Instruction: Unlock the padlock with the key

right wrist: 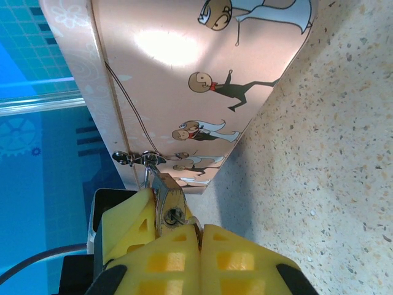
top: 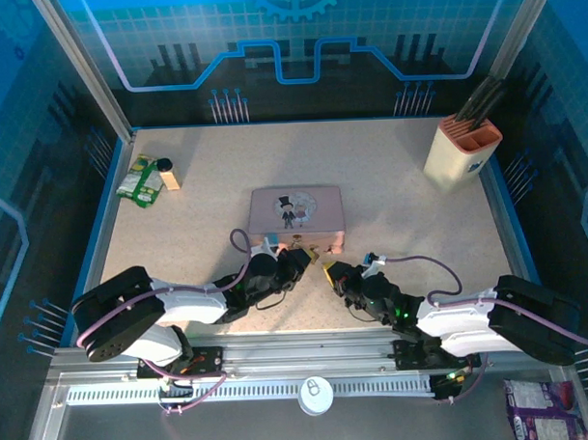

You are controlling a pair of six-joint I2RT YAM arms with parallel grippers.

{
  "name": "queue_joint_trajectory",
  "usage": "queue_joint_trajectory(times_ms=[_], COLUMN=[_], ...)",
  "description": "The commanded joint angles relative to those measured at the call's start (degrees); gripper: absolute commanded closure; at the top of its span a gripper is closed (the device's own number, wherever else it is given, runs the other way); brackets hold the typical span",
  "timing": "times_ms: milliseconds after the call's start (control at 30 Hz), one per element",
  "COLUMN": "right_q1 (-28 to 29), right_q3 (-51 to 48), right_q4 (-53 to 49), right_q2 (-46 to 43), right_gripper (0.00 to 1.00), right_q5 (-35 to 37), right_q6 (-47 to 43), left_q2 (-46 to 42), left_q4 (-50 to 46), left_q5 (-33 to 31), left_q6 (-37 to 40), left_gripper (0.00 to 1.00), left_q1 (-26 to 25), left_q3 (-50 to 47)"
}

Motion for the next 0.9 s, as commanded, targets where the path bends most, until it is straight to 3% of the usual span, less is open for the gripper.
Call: queue_joint_trajectory(times_ms=[0, 500, 867], right_q1=[-1.0, -4.0, -4.8], right_q3=[1.3, 1.7, 1.9], right_q4=[1.3, 2.1, 11.4], right_q2=[-0.4, 0.0, 6.6], right_gripper=[1.00, 1.00, 1.00], right_q5=[-0.9, -6.3, -9.4], right_q6=[-0.5, -0.6, -0.5], left_q2=[-0.4, 0.2, 0.4], left_q4=[9.3, 10.9, 10.3], left_q5=[2.3, 4.0, 5.2], left_q6=[2.6, 4.0, 4.3], left_gripper=[1.00, 1.00, 1.00], left_q1=[-1.6, -1.7, -1.7], left_q3=[0.7, -0.3, 0.4])
